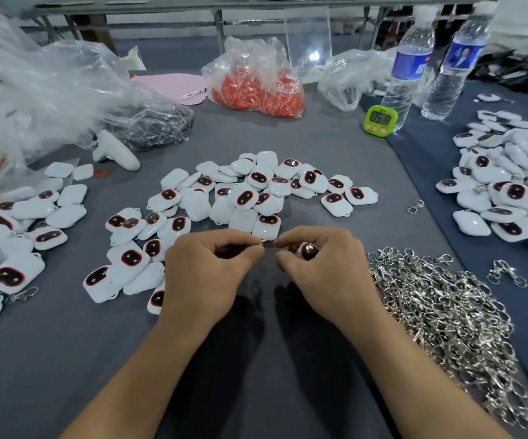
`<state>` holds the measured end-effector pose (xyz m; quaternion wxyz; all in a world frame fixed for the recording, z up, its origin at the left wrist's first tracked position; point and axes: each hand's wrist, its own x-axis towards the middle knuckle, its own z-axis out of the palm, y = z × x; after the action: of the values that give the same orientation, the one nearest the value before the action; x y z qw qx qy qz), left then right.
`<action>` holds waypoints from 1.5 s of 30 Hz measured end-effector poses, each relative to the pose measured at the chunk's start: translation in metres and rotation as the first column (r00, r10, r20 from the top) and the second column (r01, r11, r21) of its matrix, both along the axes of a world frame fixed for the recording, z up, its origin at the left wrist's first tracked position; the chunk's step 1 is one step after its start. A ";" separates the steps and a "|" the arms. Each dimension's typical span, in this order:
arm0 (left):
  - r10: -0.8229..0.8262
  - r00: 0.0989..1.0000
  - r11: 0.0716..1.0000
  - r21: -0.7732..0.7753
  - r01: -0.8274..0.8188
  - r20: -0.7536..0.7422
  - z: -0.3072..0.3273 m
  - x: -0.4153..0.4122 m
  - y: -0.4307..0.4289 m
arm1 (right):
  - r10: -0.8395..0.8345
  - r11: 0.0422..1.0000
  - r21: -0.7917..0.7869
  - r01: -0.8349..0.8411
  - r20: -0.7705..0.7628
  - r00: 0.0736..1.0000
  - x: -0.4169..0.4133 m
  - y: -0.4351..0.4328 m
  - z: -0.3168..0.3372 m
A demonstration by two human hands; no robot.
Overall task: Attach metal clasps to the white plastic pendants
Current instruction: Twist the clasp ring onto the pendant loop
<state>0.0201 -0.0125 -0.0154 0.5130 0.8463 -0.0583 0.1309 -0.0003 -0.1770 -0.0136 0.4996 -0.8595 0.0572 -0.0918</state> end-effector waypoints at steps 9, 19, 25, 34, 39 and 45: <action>-0.149 0.988 0.989 -0.022 0.149 -0.032 -0.001 -0.003 -0.008 | 0.003 0.999 0.045 -0.006 0.076 0.997 -0.001 -0.003 0.000; -0.064 0.998 0.994 0.087 0.062 0.024 -0.002 -0.007 -0.011 | 0.027 1.000 -0.004 -0.027 0.122 0.992 -0.002 -0.001 -0.003; -0.057 0.997 0.998 -0.034 0.056 -0.046 -0.001 -0.002 -0.013 | 0.088 0.995 0.033 -0.091 0.082 0.993 -0.002 -0.005 -0.001; -0.224 0.959 0.964 -0.184 0.192 -0.174 -0.007 0.001 -0.010 | 0.107 0.994 0.009 -0.109 0.142 0.984 -0.002 -0.014 0.002; -0.342 0.911 0.906 -0.340 0.253 -0.231 -0.002 0.001 -0.008 | 0.141 0.988 0.042 -0.150 0.165 0.976 -0.001 -0.014 0.002; -0.369 0.895 0.892 -0.366 0.266 -0.248 0.000 -0.001 -0.008 | 0.219 0.973 0.036 -0.226 0.135 0.966 0.001 -0.018 0.002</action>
<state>0.0195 -0.0201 -0.0149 0.6615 0.7394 -0.0938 -0.0831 0.0009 -0.1945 -0.0116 0.5313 -0.8396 -0.0700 -0.0892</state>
